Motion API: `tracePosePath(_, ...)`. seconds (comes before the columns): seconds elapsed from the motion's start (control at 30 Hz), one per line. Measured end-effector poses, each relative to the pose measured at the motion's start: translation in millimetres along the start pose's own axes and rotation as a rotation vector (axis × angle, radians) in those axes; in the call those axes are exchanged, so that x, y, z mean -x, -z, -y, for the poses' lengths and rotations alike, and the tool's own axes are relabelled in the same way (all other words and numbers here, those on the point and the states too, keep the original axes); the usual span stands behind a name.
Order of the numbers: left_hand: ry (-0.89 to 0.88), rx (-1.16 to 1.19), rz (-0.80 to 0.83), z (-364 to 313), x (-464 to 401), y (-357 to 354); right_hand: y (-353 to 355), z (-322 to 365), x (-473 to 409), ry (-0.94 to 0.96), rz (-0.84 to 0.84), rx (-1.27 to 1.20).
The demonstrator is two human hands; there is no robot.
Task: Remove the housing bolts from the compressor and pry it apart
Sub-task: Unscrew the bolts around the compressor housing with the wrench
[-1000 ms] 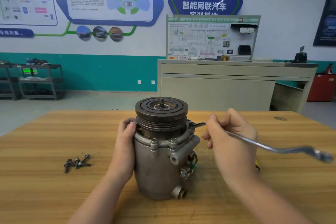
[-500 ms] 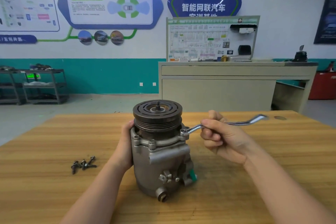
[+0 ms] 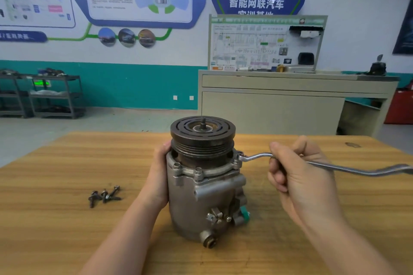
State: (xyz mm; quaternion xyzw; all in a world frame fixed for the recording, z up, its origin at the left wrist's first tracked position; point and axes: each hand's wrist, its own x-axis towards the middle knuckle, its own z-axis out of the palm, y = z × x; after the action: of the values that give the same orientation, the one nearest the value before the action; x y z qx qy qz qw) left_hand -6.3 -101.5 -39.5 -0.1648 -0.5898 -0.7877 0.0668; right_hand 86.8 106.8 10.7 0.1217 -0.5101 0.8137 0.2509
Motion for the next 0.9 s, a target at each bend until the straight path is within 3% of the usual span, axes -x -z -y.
tracePosePath(0.27, -0.064, 0.031, 0.013, -4.6, 5.3, -4.2, -24.0, -2.7, 21.8, 0.254, -0.07, 0.406)
tracePosePath(0.4, -0.03, 0.054, 0.016, -4.5, 4.5, -3.8, -37.5, -4.0, 34.2, 0.538, 0.034, 0.835)
tracePosePath(0.43, -0.027, 0.058, 0.026, -4.7, 4.6, -4.1, -37.4, -2.0, 33.8, 0.534, 0.058, 0.879)
tracePosePath(0.5, -0.034, 0.051, 0.038, -4.8, 5.2, -4.1, -30.9, 2.8, 26.9, 0.35, 0.047, 0.777)
tracePosePath(0.57, -0.038, 0.046, 0.026, -6.4, 6.8, -4.3, -14.9, 8.6, 12.0, 0.104, 0.061, 0.486)
tracePosePath(0.63, -0.03, 0.038, 0.014, -8.3, 7.7, -4.9, 0.0, 14.3, -6.8, -0.115, 0.176, 0.192)
tracePosePath(0.73, -0.016, 0.039, 0.002, -7.8, 6.9, -5.4, 10.2, 9.8, -40.7, -0.378, 0.337, -0.034)
tracePosePath(0.8, -0.012, 0.056, -0.004, -6.4, 5.6, -5.0, 8.3, 0.6, -55.4, -0.476, 0.411, -0.097)
tracePosePath(0.9, -0.041, 0.064, 0.001, -2.9, 3.6, -4.1, 4.2, -7.8, -64.2, -0.41, 0.352, -0.189)
